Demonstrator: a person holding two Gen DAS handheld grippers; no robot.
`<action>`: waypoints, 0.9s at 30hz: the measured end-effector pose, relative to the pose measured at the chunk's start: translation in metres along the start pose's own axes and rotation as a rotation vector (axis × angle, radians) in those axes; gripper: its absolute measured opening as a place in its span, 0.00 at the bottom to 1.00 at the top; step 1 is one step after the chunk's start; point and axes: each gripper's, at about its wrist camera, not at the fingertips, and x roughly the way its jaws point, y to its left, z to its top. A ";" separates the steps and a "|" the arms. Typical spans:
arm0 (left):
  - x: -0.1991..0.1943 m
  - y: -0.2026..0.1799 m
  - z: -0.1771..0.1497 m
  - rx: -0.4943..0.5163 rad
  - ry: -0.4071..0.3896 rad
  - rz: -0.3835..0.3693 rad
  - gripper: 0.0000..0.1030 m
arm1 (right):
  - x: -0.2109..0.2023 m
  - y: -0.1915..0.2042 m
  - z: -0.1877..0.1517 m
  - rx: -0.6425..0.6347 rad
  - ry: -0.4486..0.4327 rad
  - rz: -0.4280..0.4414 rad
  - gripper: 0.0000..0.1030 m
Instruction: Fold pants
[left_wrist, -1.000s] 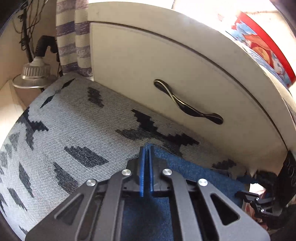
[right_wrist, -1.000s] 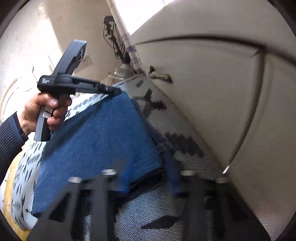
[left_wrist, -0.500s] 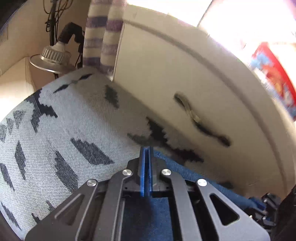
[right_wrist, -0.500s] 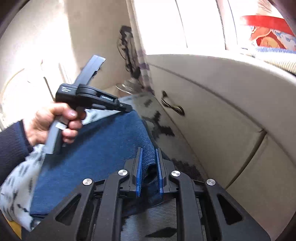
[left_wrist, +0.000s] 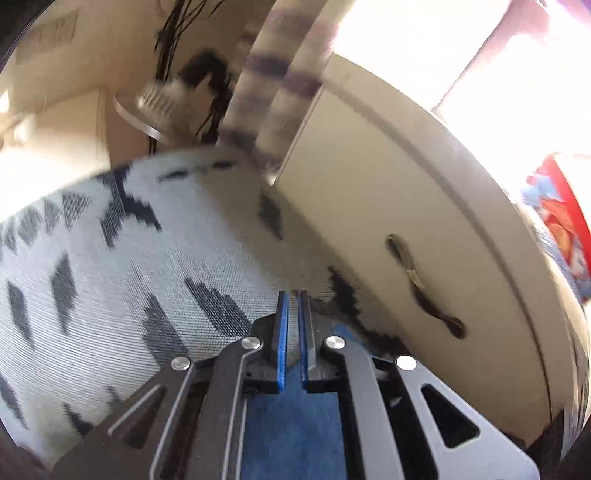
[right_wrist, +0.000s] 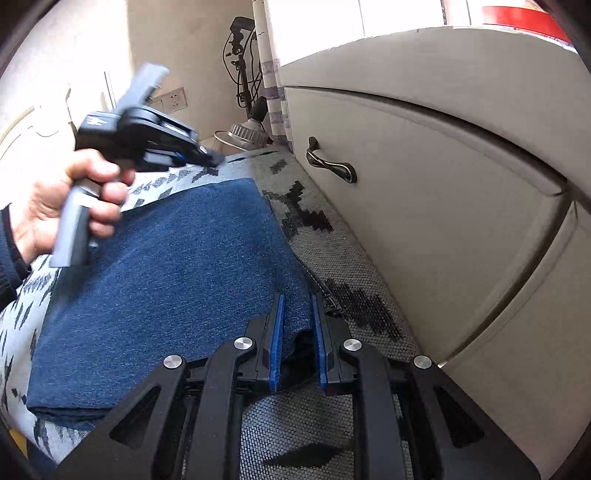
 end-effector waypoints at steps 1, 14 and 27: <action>-0.004 -0.005 -0.003 0.029 0.015 -0.025 0.05 | 0.001 0.001 0.000 -0.003 0.002 -0.003 0.15; -0.008 0.019 -0.030 -0.064 -0.007 -0.018 0.06 | 0.006 0.012 0.010 -0.080 0.058 -0.056 0.16; -0.025 0.046 -0.072 -0.181 -0.072 0.074 0.29 | -0.002 0.049 0.113 -0.097 -0.008 0.014 0.58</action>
